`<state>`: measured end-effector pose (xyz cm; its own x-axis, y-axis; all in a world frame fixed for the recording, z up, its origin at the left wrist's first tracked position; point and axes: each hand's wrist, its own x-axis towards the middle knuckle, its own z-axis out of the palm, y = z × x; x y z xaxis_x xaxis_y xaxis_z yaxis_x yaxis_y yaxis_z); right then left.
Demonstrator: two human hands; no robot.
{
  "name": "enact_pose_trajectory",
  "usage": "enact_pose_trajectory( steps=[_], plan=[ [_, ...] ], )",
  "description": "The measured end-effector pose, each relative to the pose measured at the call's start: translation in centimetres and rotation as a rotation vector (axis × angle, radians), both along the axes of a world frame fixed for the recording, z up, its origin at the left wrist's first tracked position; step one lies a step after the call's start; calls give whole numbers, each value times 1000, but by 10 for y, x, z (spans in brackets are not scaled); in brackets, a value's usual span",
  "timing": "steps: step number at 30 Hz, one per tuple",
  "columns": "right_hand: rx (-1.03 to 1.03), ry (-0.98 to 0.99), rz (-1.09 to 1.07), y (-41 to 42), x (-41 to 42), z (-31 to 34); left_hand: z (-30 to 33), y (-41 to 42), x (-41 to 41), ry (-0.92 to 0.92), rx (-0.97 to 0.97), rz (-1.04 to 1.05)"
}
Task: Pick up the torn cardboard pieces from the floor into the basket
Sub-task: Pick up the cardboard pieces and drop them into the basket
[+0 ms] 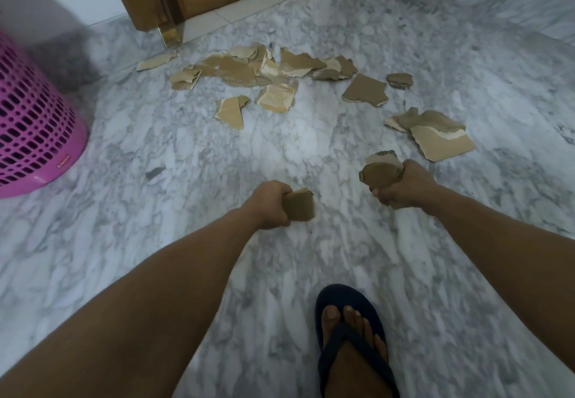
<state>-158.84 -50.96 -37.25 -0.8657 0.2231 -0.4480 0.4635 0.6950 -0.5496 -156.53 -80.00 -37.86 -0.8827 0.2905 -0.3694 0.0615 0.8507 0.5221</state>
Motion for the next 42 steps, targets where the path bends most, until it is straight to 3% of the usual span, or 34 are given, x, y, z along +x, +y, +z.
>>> enact_pose_trajectory(
  steps=[9,15,32,42],
  plan=[
    [-144,78,112,-48,-30,22,30,-46,-22,4,0,98],
    [-140,101,306,-107,-72,72,94,-100,-53,68,-57,218],
    [-236,291,790,-390,-162,228,266,-295,-82,204,-48,592],
    [-414,188,866,-568,-197,288,310,-443,-87,274,-6,966]
  ],
)
